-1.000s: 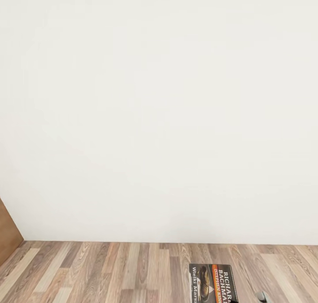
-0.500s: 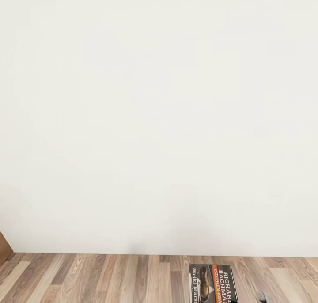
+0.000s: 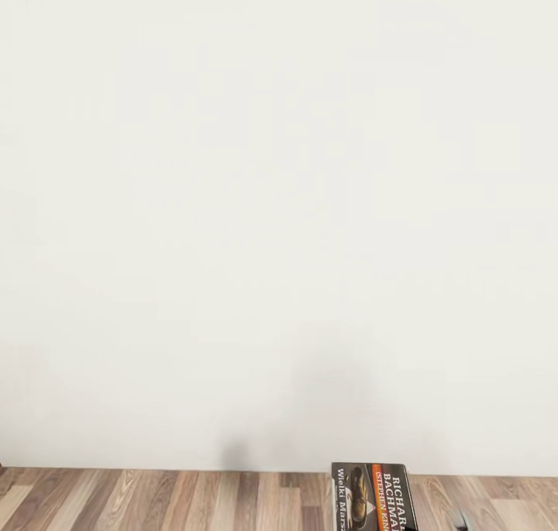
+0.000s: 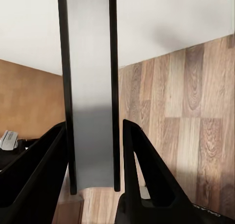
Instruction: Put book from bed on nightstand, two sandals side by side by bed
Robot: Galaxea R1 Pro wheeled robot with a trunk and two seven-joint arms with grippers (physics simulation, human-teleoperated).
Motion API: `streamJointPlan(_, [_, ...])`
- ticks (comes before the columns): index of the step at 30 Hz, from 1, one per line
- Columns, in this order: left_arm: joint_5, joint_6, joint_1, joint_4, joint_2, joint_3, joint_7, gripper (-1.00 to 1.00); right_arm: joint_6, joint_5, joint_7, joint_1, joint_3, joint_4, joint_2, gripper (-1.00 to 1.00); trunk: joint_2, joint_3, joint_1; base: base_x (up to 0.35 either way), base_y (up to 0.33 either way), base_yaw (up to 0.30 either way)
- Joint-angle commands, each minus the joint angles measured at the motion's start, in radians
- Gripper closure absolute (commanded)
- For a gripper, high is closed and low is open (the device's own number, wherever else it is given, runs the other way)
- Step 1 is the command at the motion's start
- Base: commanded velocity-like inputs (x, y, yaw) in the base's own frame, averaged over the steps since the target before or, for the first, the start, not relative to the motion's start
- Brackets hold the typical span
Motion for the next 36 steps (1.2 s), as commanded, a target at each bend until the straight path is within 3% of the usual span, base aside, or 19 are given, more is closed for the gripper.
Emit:
streamJointPlan(1, [-0.009, -0.006, -0.001, 0.001, 0.000, 0.003, -0.002, -1.00, 0.010, -0.012, 0.002, -0.001, 0.003, -0.001, -0.001, 1.00, -0.002, -0.002, 0.001, 0.324, 0.000, 0.000])
streamJointPlan(11, [-0.010, -0.006, -0.001, 0.001, 0.000, 0.003, -0.002, -1.00, 0.010, -0.012, 0.002, -0.001, 0.003, -0.001, -0.001, 1.00, -0.002, -0.002, 0.001, 0.125, 0.000, -0.057])
streamJointPlan(36, [-0.010, -0.006, -0.001, 0.001, -0.001, 0.003, -0.002, -1.00, 0.010, -0.012, 0.002, -0.001, 0.003, -0.001, -0.001, 1.00, -0.002, -0.002, 0.001, 0.036, 0.000, -0.276])
